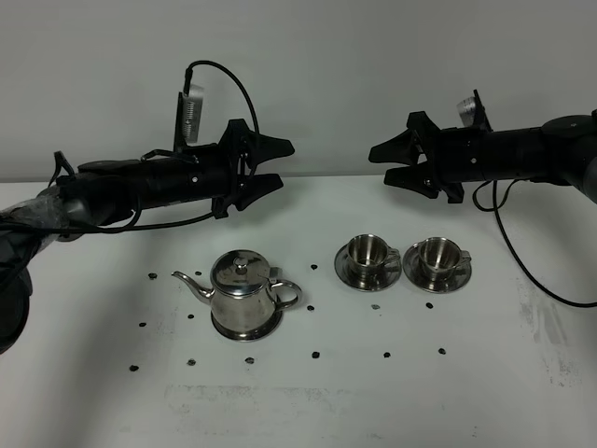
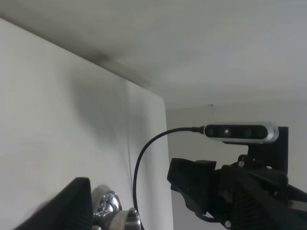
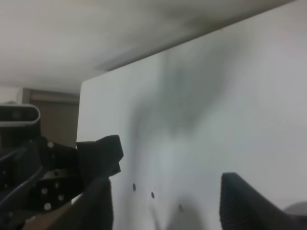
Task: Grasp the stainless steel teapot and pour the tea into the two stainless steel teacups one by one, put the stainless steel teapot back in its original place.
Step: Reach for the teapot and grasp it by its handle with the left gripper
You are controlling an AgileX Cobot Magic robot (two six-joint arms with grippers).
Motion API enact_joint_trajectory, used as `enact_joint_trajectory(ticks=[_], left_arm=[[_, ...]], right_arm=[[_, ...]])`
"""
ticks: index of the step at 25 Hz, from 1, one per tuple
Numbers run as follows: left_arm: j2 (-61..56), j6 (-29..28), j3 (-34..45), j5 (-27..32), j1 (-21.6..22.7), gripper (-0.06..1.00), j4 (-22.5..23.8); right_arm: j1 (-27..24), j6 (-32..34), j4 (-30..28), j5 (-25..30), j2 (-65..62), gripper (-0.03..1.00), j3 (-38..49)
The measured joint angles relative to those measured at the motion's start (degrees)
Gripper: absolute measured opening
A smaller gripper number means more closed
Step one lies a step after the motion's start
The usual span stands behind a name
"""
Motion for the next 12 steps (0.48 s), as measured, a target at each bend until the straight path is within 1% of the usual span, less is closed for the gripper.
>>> enact_joint_trajectory(ticks=[5,10,12], left_arm=[[0.0,-2.7,0.0,-0.1,0.4,0.63,0.0],[0.0,-9.6,0.0,-0.1,0.4,0.63,0.0],[0.0,-10.6,0.0,0.0,0.4,0.63,0.0]], right_arm=[[0.0,3.0,-0.2,-0.4,0.0,0.49,0.0],[0.0,8.1,-0.2,0.0,0.2,0.50,0.0],[0.0,9.0,-0.2,0.3,0.4,0.50,0.0]])
